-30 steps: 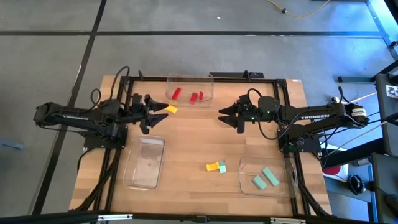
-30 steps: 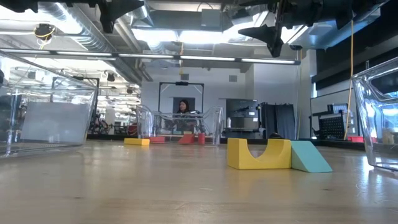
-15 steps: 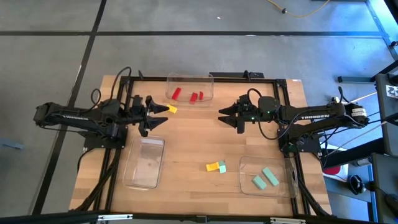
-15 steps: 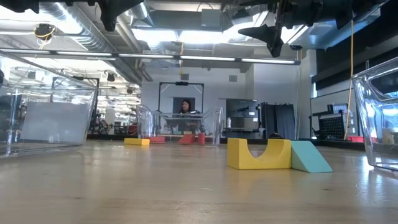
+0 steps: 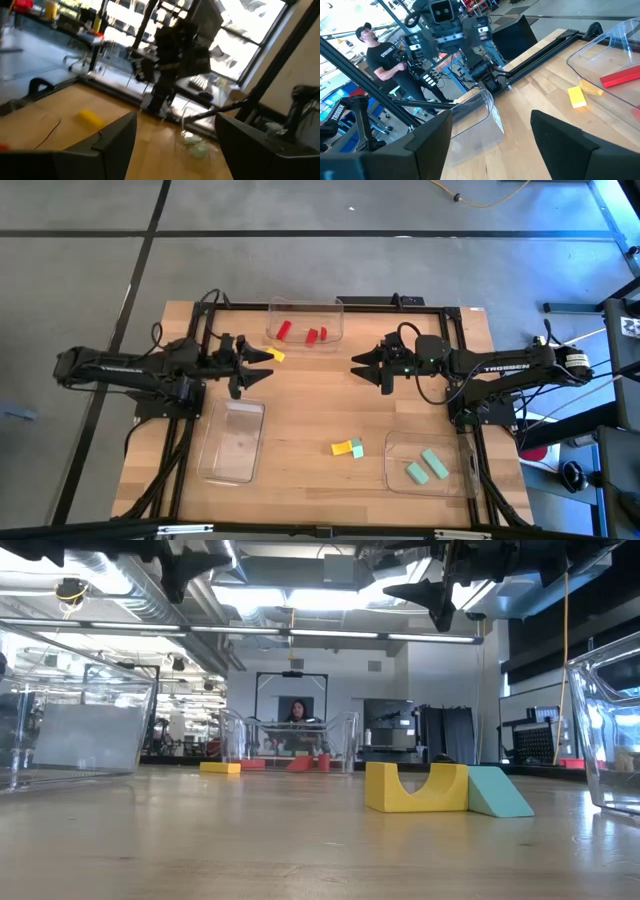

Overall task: Sort & place blocks by color
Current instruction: Put the top left yellow block in the left transparent bin

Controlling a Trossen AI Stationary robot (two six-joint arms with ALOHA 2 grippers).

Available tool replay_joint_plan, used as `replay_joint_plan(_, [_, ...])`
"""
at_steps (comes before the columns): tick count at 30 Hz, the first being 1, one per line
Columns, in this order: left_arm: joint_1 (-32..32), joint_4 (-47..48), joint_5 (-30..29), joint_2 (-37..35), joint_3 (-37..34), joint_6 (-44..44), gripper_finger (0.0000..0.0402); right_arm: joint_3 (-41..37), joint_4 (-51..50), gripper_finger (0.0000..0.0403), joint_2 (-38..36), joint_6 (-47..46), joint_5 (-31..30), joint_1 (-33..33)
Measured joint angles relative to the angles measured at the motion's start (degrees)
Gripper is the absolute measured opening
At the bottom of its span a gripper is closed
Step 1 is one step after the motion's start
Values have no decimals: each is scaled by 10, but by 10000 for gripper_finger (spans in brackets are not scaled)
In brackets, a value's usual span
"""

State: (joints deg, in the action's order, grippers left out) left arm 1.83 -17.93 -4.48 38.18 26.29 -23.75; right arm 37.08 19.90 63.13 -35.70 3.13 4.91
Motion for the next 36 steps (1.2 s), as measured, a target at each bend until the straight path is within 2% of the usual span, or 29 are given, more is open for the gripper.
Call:
replay_joint_plan(4, [42, 160, 17, 16, 47, 10, 259, 0, 0, 272, 0, 1, 0, 0])
replay_joint_plan(8, [93, 376, 48, 84, 126, 104, 259, 0, 0, 272, 0, 1, 0, 0])
replay_joint_plan(11, [121, 482, 15, 157, 163, 194, 259, 0, 0, 272, 0, 1, 0, 0])
replay_joint_plan(13, [133, 496, -29, 202, 166, 215, 258, 0, 0, 272, 0, 1, 0, 0])
replay_joint_plan(16, [149, 454, -83, 257, 146, 160, 248, 0, 0, 272, 0, 1, -1, 0])
replay_joint_plan(19, [161, 349, -95, 286, 105, 61, 213, 0, -1, 272, 0, 0, -1, 0])
replay_joint_plan(22, [158, 263, -137, 307, 61, -32, 151, 0, -1, 272, 0, 0, -1, 0])
replay_joint_plan(26, [152, 202, -204, 327, 19, -137, 31, 0, -1, 272, 0, 0, -1, 0])
replay_joint_plan(27, [152, 180, -218, 333, 10, -162, 16, 0, 0, 272, 0, 0, -1, 0])
replay_joint_plan(31, [153, 114, -244, 368, -10, -206, 3, 0, 0, 272, 0, 0, -1, 0])
replay_joint_plan(36, [153, 61, -231, 421, -10, -180, 0, 0, 0, 272, 0, 0, -1, 0])
